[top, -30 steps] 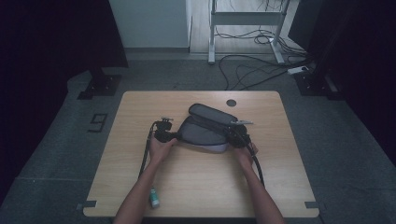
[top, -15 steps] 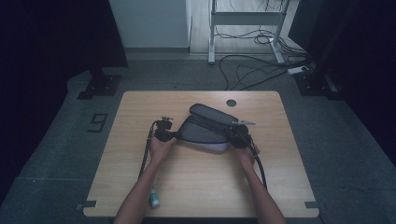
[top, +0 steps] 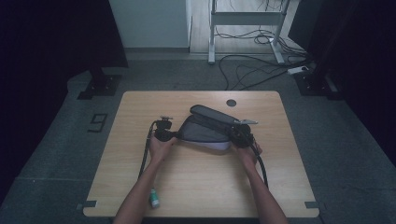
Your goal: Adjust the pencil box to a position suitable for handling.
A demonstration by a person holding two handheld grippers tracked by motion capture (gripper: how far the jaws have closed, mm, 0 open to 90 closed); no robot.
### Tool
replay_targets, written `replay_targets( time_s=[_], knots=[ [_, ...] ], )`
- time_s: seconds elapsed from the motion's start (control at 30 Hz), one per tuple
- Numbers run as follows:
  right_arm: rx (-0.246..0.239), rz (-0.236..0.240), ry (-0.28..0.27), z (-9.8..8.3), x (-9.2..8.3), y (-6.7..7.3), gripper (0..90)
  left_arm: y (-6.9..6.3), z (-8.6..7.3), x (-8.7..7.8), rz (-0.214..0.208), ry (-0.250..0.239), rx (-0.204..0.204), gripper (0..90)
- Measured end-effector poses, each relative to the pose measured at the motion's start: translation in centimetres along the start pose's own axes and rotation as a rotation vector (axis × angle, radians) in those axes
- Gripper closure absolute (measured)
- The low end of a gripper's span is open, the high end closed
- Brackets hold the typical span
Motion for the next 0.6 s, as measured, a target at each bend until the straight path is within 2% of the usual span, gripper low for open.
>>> replay_targets(
  time_s=[0.1, 0.3, 0.6],
  knots=[
    [0.000, 0.002, -0.011, 0.3, -0.5, 0.1, 85.0, -0.1, 0.2, -0.3, -0.003, -0.009, 0.003, 85.5],
    [-0.033, -0.001, -0.048, 1.1, -1.6, 0.6, 85.2, -0.3, 0.5, -1.1, -0.013, -0.023, 0.003, 85.8],
    [-0.040, 0.004, -0.058, 1.5, -2.3, 0.9, 85.3, -0.6, 0.8, -2.3, -0.026, -0.039, 0.010, 86.2]
  ],
)
Point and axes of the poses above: each handheld gripper's, and its own axes: x roughly forward along the jaws, z roughly out of its top, y roughly to its left, the point moved 8 cm from there along x, roughly forward along the jaws, and after that the axes turned 1 degree about z, right-handed, at the moved point
